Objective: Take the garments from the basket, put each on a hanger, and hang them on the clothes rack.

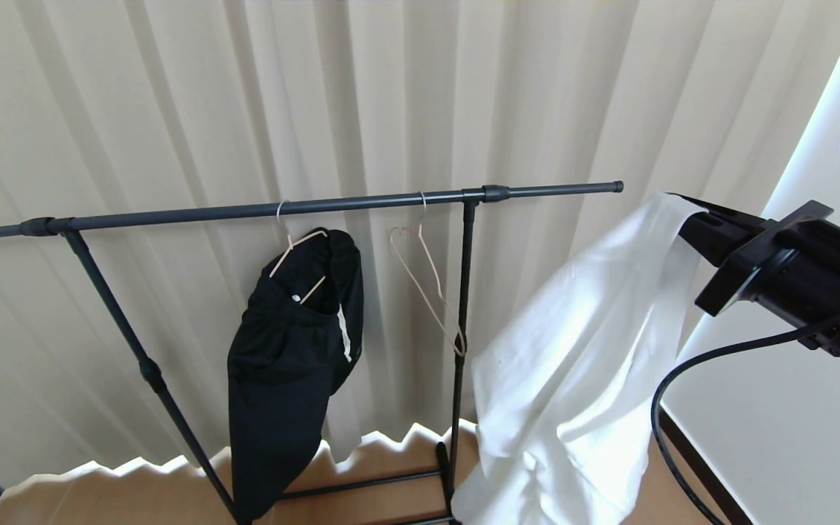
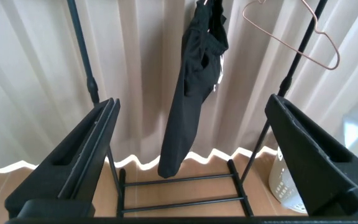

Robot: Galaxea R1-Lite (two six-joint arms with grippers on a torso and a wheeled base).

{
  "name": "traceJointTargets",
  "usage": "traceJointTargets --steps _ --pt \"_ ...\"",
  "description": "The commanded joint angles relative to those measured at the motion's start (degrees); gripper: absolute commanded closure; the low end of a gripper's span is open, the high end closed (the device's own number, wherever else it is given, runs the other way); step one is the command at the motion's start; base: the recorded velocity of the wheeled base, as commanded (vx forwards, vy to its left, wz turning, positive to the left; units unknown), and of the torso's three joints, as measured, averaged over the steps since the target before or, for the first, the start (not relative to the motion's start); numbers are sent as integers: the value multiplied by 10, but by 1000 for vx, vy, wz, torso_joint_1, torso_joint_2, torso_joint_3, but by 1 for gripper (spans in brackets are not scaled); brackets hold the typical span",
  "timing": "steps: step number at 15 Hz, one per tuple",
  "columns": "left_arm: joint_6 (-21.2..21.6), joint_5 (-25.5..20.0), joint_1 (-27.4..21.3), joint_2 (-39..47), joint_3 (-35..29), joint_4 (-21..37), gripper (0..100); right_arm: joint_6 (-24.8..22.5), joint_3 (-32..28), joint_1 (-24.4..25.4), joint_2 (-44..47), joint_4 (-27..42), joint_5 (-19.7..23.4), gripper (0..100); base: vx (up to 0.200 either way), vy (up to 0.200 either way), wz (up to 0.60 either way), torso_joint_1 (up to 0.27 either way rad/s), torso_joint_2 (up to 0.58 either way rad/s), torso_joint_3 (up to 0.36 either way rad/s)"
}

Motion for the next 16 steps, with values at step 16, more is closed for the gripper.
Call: traceJointTargets --steps 16 --pt "58 -9 -2 21 0 5 0 -5 -25 -8 38 22 -23 100 0 0 112 1 1 0"
